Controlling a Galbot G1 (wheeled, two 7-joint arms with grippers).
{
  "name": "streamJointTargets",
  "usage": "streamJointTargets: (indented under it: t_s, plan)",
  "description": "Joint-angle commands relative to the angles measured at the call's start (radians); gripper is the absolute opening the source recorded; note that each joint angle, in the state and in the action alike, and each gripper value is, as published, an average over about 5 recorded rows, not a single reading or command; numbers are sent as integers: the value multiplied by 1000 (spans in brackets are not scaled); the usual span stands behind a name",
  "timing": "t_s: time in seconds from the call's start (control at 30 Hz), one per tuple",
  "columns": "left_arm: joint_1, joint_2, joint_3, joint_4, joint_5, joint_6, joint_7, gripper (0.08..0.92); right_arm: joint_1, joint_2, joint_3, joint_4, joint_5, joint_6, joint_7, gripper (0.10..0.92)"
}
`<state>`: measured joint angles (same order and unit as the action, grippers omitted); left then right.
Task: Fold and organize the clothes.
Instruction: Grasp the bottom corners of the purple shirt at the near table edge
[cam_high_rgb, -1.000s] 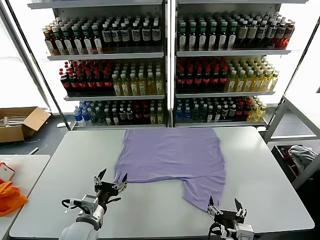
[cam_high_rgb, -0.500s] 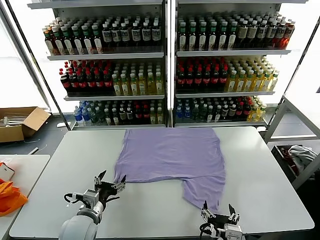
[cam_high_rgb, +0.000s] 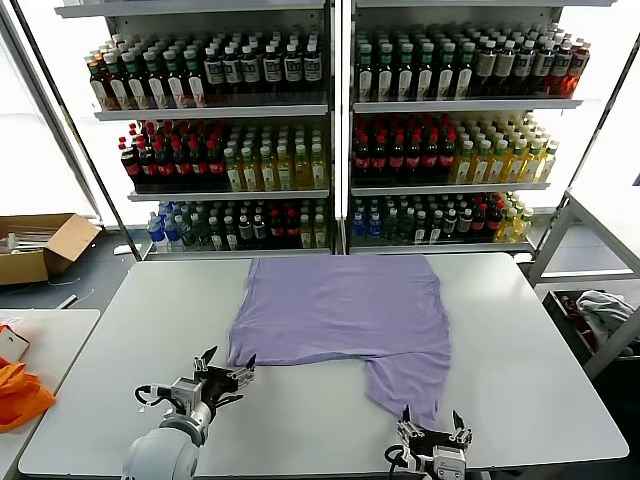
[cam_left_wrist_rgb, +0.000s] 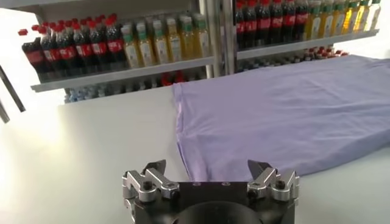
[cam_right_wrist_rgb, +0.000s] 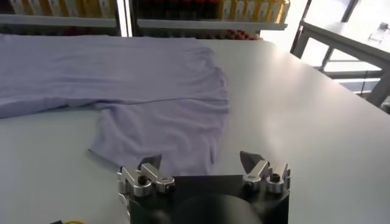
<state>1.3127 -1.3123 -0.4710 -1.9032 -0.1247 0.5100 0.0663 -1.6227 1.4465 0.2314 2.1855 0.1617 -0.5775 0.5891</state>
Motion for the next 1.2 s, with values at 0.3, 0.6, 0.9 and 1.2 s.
streamJointTargets:
  t_s: [0.3, 0.6, 0.9, 1.2]
  plan:
    - [-18, 26, -4, 16, -53, 20, -3, 823, 8, 30, -7, -17, -7, -1, 1, 823]
    - [-11, 39, 6, 28, -66, 29, -3, 822, 6, 33, -7, -37, -1, -1, -8, 823]
    - [-1, 44, 14, 35, -63, 38, 1, 732, 5, 33, -2, -50, 11, 8, -14, 655]
    - [20, 34, 37, 11, -48, 51, 3, 472, -2, 35, 19, -63, 29, 36, -9, 395]
